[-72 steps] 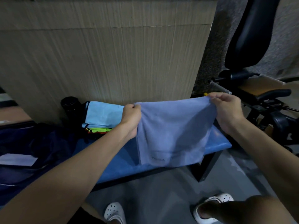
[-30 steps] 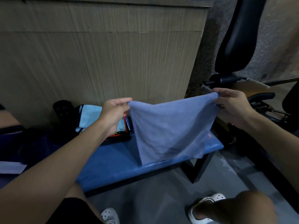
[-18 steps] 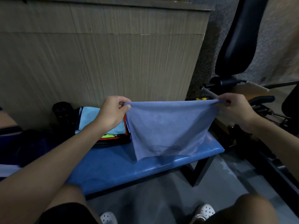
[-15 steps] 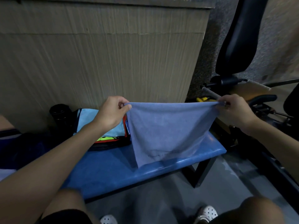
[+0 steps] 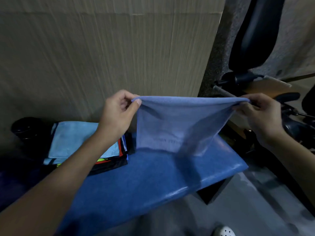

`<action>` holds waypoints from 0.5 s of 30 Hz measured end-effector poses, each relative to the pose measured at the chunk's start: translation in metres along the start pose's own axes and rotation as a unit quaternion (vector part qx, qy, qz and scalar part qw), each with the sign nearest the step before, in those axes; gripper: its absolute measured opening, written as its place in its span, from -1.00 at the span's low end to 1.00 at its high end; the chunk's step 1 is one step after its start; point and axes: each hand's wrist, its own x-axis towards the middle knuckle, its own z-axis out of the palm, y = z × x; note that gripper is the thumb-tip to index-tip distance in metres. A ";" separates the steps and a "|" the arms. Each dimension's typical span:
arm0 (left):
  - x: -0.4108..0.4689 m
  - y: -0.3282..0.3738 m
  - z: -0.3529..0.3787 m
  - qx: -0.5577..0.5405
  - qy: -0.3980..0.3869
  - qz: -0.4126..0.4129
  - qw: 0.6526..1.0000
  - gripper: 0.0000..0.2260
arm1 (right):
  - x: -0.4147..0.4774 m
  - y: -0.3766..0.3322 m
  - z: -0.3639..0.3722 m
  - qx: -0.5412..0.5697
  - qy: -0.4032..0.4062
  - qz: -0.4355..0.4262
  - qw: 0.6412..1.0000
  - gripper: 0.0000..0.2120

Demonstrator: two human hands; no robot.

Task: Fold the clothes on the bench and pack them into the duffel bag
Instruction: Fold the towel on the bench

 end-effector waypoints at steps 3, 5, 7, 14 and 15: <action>-0.015 -0.019 0.000 -0.003 -0.023 -0.023 0.999 -0.82 | -0.018 0.013 -0.004 -0.026 -0.022 -0.019 0.999 -0.85; -0.036 -0.042 0.002 0.013 -0.055 -0.063 0.996 -0.83 | -0.037 0.036 -0.004 -0.091 -0.075 -0.014 0.993 -0.78; -0.063 -0.068 0.006 0.029 -0.094 -0.097 0.990 -0.78 | -0.060 0.067 -0.002 -0.127 -0.139 0.032 0.981 -0.72; -0.104 -0.129 0.015 0.279 -0.321 -0.165 0.890 -0.69 | -0.113 0.129 0.007 -0.211 -0.232 0.124 0.941 -0.68; -0.103 -0.130 0.020 0.312 -0.325 -0.129 0.883 -0.73 | -0.113 0.130 0.010 -0.219 -0.237 0.116 0.939 -0.70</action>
